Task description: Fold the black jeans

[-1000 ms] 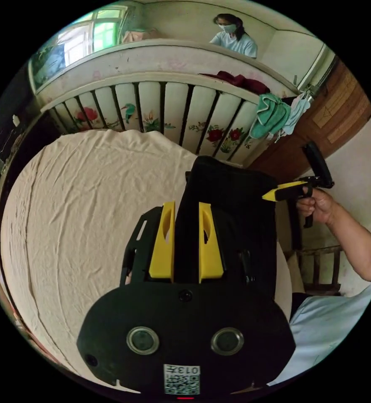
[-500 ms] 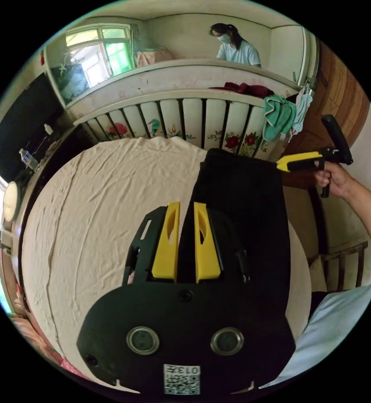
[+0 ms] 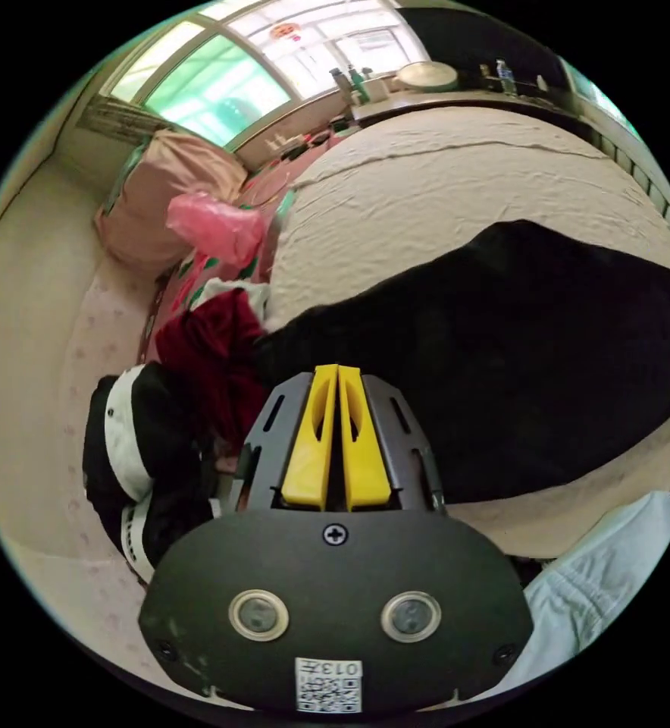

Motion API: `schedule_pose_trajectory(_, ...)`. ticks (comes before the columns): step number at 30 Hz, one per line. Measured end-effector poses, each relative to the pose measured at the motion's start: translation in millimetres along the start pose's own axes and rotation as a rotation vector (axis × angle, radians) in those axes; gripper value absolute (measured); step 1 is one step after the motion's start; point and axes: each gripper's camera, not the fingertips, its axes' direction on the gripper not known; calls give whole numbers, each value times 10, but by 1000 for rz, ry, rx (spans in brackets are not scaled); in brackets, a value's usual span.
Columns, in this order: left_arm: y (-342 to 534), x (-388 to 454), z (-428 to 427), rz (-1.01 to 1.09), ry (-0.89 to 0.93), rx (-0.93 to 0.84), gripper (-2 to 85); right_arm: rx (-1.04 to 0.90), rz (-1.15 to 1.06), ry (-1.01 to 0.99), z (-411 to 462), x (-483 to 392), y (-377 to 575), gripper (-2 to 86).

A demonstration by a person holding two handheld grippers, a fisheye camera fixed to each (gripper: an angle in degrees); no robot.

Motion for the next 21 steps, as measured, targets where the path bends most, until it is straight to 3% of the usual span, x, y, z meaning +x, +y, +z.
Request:
schedule_pose_trajectory(2, 205, -239, 274, -43, -13, -46, 0, -44, -70, -12, 298, -262, -238, 6)
schedule_pose_trajectory(7, 563, -737, 915, -123, 71, -167, 3, -363, -177, 56, 1144, -678, -636, 11)
schedule_pose_trajectory(10, 850, -1214, 835, -237, 149, -75, 14, -276, -165, 33, 1016, -828, -923, 38)
schedule_pose_trajectory(12, 1233, -1701, 820, -420, 295, -26, 57, -205, -183, -44, 926, -1014, -1181, 70)
schedule_pose_trajectory(15, 1719, -2023, 1042, -548, 566, -66, 112, -145, -320, -205, 988, -1561, -1641, 89)
schedule_pose_trajectory(21, 2084, -2071, 1561, -631, 827, -131, 132, -150, -659, -419, 1659, -2928, -2454, 80)
